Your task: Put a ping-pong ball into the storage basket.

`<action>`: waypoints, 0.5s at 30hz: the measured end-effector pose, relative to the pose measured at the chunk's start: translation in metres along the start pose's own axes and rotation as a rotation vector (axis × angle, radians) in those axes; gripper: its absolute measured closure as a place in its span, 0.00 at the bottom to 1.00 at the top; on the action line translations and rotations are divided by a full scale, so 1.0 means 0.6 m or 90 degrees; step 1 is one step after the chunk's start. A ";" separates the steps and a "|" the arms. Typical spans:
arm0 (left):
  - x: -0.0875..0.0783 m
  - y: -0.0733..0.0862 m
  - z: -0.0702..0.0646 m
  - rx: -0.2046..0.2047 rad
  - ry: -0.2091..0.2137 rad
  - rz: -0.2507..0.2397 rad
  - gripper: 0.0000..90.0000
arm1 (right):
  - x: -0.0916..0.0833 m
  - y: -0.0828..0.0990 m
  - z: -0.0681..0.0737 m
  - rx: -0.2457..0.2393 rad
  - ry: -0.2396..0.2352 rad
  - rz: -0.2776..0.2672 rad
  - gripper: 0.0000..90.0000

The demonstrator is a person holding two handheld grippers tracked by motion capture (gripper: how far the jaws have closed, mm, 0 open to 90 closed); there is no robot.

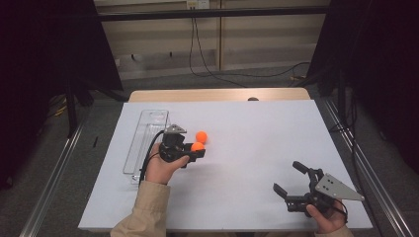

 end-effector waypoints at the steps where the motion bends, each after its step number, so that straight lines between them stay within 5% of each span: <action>1: 0.000 -0.001 0.000 -0.004 -0.001 -0.003 0.56 | 0.000 0.000 0.000 0.000 0.000 0.000 0.03; 15: -0.010 -0.001 0.011 -0.008 -0.007 -0.005 0.56 | 0.000 0.000 0.000 -0.001 0.000 -0.001 0.03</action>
Point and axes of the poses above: each handheld gripper's, and its own axes: x roughly forward along the jaws, y roughly out of its underside, z roughly to its left, the point moved 10 cm from there along x, roughly forward along the jaws, and after that the axes turned 4 degrees about -y, right-handed, at the moved point
